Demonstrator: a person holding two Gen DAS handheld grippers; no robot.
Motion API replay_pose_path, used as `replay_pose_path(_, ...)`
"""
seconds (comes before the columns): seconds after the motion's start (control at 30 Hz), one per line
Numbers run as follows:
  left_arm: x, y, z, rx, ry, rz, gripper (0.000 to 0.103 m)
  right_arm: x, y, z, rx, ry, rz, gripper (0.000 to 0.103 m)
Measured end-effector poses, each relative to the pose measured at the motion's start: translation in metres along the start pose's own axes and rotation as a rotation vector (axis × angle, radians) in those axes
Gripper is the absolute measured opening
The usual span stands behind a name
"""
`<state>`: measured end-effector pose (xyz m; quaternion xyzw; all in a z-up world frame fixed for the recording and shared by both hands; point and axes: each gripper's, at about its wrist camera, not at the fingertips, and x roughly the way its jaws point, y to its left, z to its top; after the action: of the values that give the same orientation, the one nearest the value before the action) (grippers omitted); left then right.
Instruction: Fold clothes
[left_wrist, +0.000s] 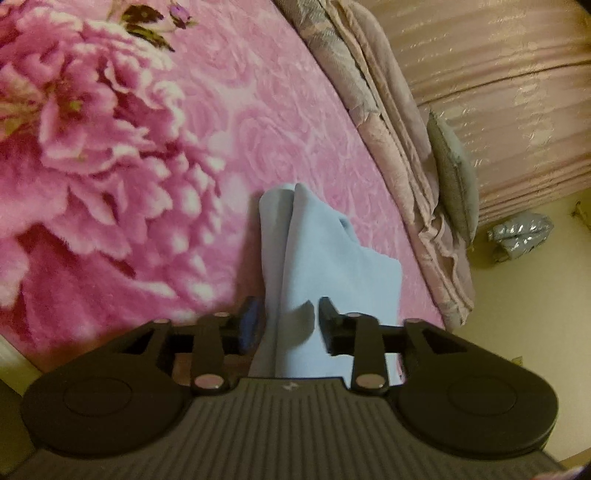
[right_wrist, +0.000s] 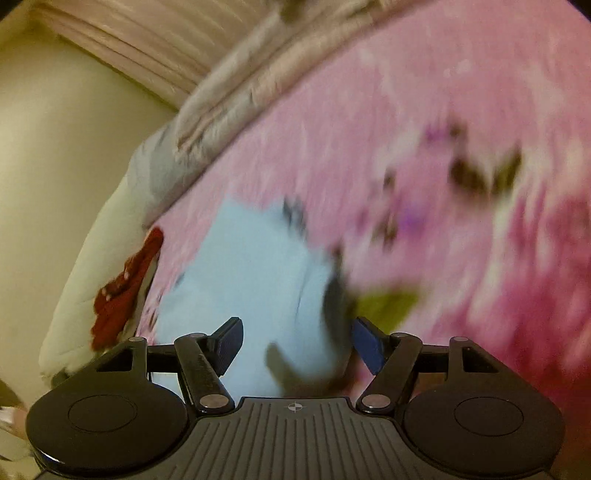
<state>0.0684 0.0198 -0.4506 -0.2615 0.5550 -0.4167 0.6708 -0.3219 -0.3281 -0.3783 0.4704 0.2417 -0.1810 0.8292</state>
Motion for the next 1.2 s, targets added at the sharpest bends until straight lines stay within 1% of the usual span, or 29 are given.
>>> replay_pose_path(0.07, 0.005, 0.001, 0.001, -0.011, -0.004, -0.017, 0.037, 0.019, -0.008, 0.024, -0.007, 0.015, 0.052, 0.069)
replay_pose_path(0.13, 0.012, 0.001, 0.003, -0.019, -0.007, -0.022, 0.036, 0.049, -0.012, 0.046, -0.008, 0.061, 0.109, 0.069)
replay_pose_path(0.2, 0.019, 0.001, 0.008, -0.027, -0.012, -0.022, 0.035, 0.078, -0.011, 0.060, -0.019, 0.118, 0.148, 0.069)
replay_pose_path(0.27, 0.026, 0.000, 0.015, -0.025, -0.020, -0.022, 0.034, 0.105, -0.009, 0.066, -0.023, 0.167, 0.173, 0.069)
replay_pose_path(0.33, 0.034, -0.002, 0.022, -0.012, -0.018, -0.027, 0.015, 0.124, -0.004, 0.062, -0.042, 0.188, 0.164, 0.068)
replay_pose_path(0.37, 0.038, -0.004, 0.025, 0.009, -0.015, -0.027, 0.015, 0.132, -0.001, 0.059, -0.057, 0.194, 0.152, 0.058)
replay_pose_path(0.4, 0.040, -0.008, 0.028, 0.039, -0.016, -0.027, 0.013, 0.136, 0.003, 0.056, -0.080, 0.194, 0.136, 0.025)
replay_pose_path(0.43, 0.041, -0.011, 0.030, 0.068, -0.020, -0.035, 0.012, 0.135, 0.005, 0.055, -0.095, 0.180, 0.126, 0.024)
replay_pose_path(0.5, 0.042, -0.017, 0.033, 0.125, -0.036, -0.068, 0.012, 0.125, 0.002, 0.054, -0.081, 0.134, 0.139, 0.019)
replay_pose_path(0.53, 0.044, -0.019, 0.034, 0.144, -0.039, -0.066, 0.012, 0.117, 0.001, 0.053, -0.084, 0.104, 0.142, 0.018)
replay_pose_path(0.57, 0.048, -0.019, 0.035, 0.152, -0.035, -0.042, 0.013, 0.111, 0.001, 0.053, -0.094, 0.077, 0.136, 0.018)
replay_pose_path(0.6, 0.053, -0.018, 0.037, 0.160, -0.031, -0.019, 0.014, 0.109, 0.003, 0.053, -0.113, 0.057, 0.106, 0.018)
replay_pose_path(0.63, 0.055, -0.018, 0.038, 0.163, -0.029, -0.006, 0.017, 0.106, 0.004, 0.053, -0.128, 0.042, 0.059, 0.019)
replay_pose_path(0.67, 0.055, -0.017, 0.039, 0.161, -0.028, -0.003, 0.018, 0.103, 0.006, 0.054, -0.143, 0.028, 0.026, 0.027)
replay_pose_path(0.7, 0.053, -0.016, 0.041, 0.157, -0.032, -0.002, 0.020, 0.098, 0.010, 0.055, -0.157, 0.016, 0.010, 0.047)
replay_pose_path(0.73, 0.049, -0.018, 0.042, 0.155, -0.050, 0.003, 0.023, 0.093, 0.014, 0.057, -0.171, 0.004, -0.005, 0.050)
replay_pose_path(0.8, 0.043, -0.018, 0.047, 0.152, -0.093, 0.011, 0.032, 0.086, 0.023, 0.060, -0.211, -0.017, -0.025, 0.050)
replay_pose_path(0.83, 0.043, -0.018, 0.050, 0.147, -0.099, 0.009, 0.032, 0.085, 0.031, 0.062, -0.250, -0.023, -0.016, 0.050)
replay_pose_path(0.87, 0.046, -0.018, 0.052, 0.139, -0.089, 0.004, 0.032, 0.088, 0.038, 0.063, -0.281, -0.021, -0.009, 0.050)
replay_pose_path(0.93, 0.053, -0.019, 0.056, 0.136, -0.065, -0.002, 0.028, 0.104, 0.048, 0.064, -0.322, 0.002, 0.003, 0.050)
replay_pose_path(0.97, 0.058, -0.022, 0.056, 0.160, -0.055, 0.007, 0.024, 0.112, 0.054, 0.064, -0.342, 0.013, 0.008, 0.050)
replay_pose_path(1.0, 0.063, -0.026, 0.057, 0.185, -0.052, 0.026, 0.018, 0.121, 0.057, 0.064, -0.360, 0.022, 0.004, 0.049)
replay_pose_path(1.03, 0.067, -0.029, 0.059, 0.205, -0.050, 0.042, 0.015, 0.129, 0.057, 0.063, -0.375, 0.029, -0.013, 0.048)
replay_pose_path(1.07, 0.070, -0.030, 0.060, 0.222, -0.052, 0.053, 0.015, 0.136, 0.057, 0.062, -0.389, 0.036, -0.030, 0.014)
replay_pose_path(1.1, 0.072, -0.030, 0.060, 0.240, -0.056, 0.063, 0.015, 0.144, 0.058, 0.060, -0.403, 0.042, -0.046, 0.012)
replay_pose_path(1.13, 0.075, -0.031, 0.059, 0.258, -0.060, 0.074, 0.016, 0.150, 0.057, 0.060, -0.403, 0.044, -0.063, 0.012)
replay_pose_path(1.17, 0.077, -0.031, 0.058, 0.277, -0.066, 0.085, 0.017, 0.151, 0.056, 0.059, -0.384, 0.041, -0.081, 0.012)
replay_pose_path(1.2, 0.077, -0.032, 0.056, 0.288, -0.074, 0.094, 0.017, 0.153, 0.055, 0.059, -0.368, 0.035, -0.096, 0.015)
